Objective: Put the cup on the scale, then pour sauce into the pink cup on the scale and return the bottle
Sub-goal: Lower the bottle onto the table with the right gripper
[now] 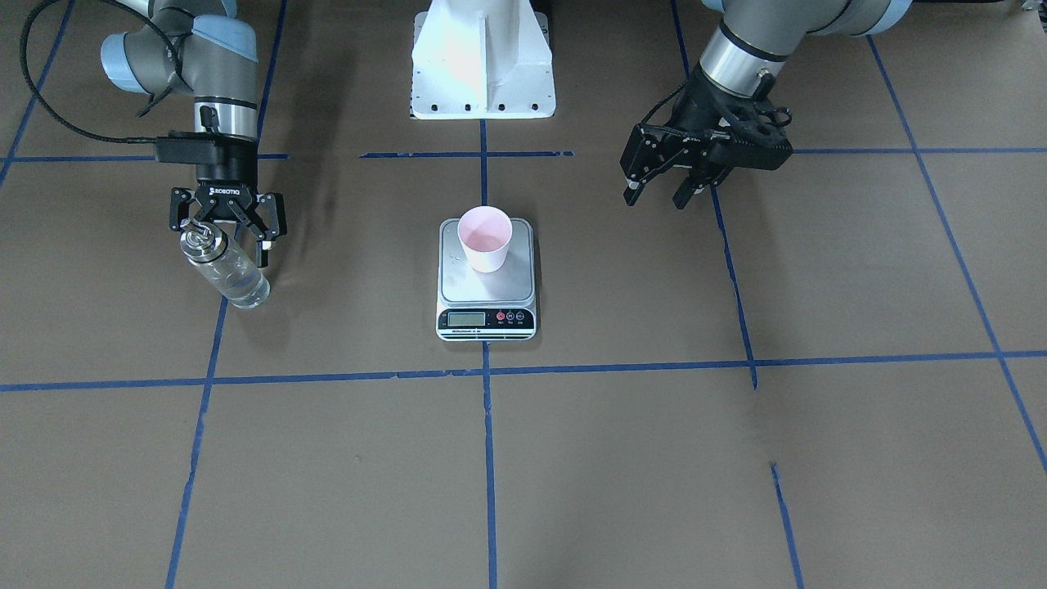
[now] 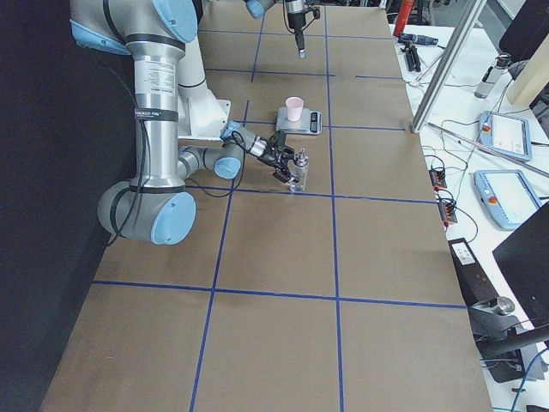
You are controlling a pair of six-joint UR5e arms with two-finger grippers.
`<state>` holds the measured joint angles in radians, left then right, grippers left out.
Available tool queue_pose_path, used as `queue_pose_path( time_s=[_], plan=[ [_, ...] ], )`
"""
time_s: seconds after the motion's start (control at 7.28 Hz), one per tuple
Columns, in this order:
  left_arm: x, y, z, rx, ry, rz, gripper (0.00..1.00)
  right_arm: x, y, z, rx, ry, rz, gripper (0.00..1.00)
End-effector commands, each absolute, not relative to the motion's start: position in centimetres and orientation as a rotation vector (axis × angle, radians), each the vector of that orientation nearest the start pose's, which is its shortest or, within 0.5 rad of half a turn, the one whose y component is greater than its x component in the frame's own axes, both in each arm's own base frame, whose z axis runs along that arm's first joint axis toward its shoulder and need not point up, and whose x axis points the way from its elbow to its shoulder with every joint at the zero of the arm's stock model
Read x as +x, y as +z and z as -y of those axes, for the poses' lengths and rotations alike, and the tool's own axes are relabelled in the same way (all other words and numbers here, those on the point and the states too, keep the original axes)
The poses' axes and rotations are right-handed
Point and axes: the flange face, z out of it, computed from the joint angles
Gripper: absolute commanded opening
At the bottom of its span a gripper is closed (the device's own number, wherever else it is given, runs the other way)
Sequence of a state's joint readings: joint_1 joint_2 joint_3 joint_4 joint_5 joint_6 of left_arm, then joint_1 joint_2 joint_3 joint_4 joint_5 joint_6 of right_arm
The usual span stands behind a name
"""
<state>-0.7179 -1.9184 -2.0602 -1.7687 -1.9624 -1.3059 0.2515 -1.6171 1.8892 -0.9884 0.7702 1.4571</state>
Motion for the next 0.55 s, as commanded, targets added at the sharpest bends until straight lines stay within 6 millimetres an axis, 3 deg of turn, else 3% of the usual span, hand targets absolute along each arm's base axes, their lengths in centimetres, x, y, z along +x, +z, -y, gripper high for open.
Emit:
queue_pose_path(
  time_s=[0.0, 0.41],
  plan=[
    [34.3, 23.3, 42.5, 0.165, -0.208, -1.068, 0.77, -40.1, 45.6, 28.5, 0.855, 0.401, 0.679, 1.00],
    [34.2, 24.7, 42.5, 0.156, -0.206, -1.044, 0.77, -35.9, 47.3, 25.5, 0.658, 0.282, 0.691, 1.00]
  ],
)
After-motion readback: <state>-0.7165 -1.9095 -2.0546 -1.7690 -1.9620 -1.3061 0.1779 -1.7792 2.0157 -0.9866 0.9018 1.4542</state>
